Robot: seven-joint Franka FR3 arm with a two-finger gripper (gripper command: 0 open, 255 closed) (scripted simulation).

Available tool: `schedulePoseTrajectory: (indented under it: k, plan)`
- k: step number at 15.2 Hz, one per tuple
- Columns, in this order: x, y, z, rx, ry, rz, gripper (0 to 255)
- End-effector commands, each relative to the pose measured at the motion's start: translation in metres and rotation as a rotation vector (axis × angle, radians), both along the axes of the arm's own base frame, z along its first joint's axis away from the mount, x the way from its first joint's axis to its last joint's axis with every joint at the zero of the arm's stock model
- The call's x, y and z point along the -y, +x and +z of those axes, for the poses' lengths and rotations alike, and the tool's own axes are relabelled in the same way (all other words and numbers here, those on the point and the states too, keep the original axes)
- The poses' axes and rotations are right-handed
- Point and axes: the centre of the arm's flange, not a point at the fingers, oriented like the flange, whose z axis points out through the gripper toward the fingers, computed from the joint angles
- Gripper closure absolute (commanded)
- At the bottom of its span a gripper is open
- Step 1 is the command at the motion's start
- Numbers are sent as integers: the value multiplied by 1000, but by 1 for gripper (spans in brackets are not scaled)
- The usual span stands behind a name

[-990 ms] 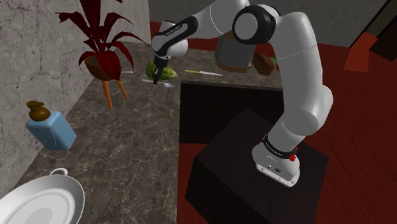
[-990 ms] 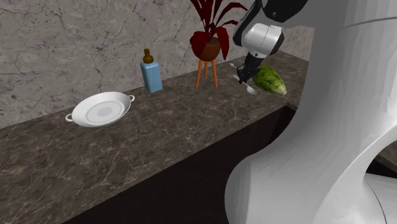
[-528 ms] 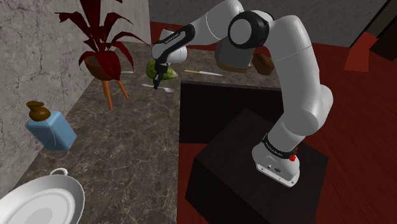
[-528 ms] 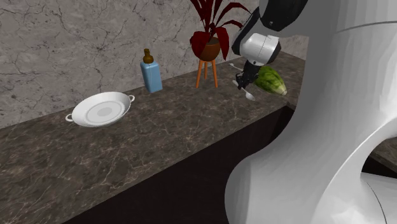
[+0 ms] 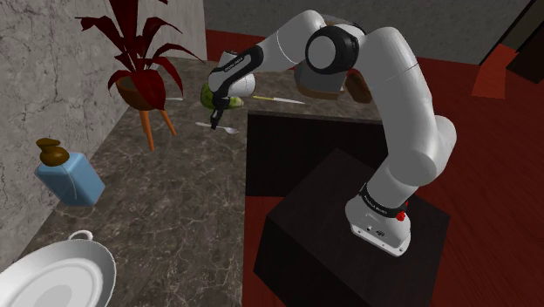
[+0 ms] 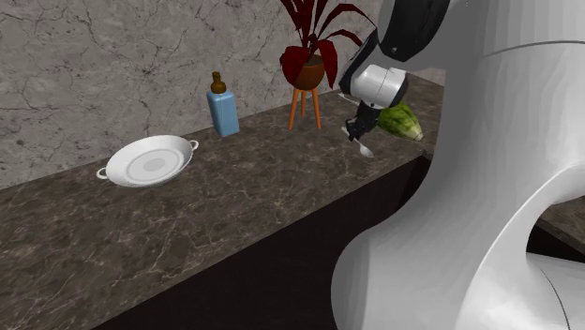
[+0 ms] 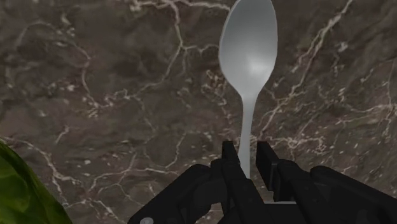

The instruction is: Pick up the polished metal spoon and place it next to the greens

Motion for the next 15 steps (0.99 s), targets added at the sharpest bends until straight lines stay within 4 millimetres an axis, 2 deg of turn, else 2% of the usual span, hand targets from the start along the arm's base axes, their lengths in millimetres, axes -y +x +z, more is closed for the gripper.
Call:
schedulePoseTrajectory:
  k: [1,3,10,11,15]
  plan:
    - [0,0,-11,0,0,0,255]
    - [0,0,-23,0,0,0,255]
    - [0,0,-23,0,0,0,255]
    - [0,0,-23,0,0,0,0]
    - [0,0,-23,0,0,0,0]
